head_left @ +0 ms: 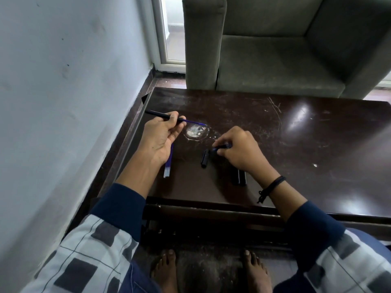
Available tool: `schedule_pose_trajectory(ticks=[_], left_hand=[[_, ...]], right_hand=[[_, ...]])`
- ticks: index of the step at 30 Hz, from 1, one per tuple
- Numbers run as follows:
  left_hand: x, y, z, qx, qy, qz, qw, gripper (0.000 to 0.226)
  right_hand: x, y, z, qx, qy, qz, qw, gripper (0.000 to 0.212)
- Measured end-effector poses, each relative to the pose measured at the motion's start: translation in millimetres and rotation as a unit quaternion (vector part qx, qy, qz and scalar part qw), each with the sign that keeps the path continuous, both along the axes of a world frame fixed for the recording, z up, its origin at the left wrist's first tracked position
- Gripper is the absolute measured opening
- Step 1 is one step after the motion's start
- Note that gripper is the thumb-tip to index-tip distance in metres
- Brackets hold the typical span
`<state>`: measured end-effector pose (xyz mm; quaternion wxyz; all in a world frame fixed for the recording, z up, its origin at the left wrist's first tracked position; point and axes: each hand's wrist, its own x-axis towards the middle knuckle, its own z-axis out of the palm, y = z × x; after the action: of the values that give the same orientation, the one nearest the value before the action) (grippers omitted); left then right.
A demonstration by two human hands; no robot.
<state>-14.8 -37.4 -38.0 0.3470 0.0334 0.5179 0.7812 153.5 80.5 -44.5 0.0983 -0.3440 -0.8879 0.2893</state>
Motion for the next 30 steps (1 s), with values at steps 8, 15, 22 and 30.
schedule_pose_trajectory(ticks=[8, 15, 22, 30], left_hand=[[7, 3, -1, 0.005, -0.016, -0.01, 1.0, 0.005], [11, 2, 1, 0.015, -0.044, -0.02, 0.999, 0.009], [23, 5, -1, 0.023, -0.056, -0.063, 0.996, 0.015], [24, 3, 0, 0.042, -0.091, -0.065, 0.993, 0.012]], right_hand=[[-4, -14, -8, 0.042, -0.125, 0.052, 0.99, 0.023], [1, -2, -4, -0.074, 0.088, -0.077, 0.99, 0.025], [-3, -10, -2, -0.312, 0.336, -0.066, 0.886, 0.024], [-3, -12, -4, -0.462, 0.406, -0.101, 0.782, 0.018]])
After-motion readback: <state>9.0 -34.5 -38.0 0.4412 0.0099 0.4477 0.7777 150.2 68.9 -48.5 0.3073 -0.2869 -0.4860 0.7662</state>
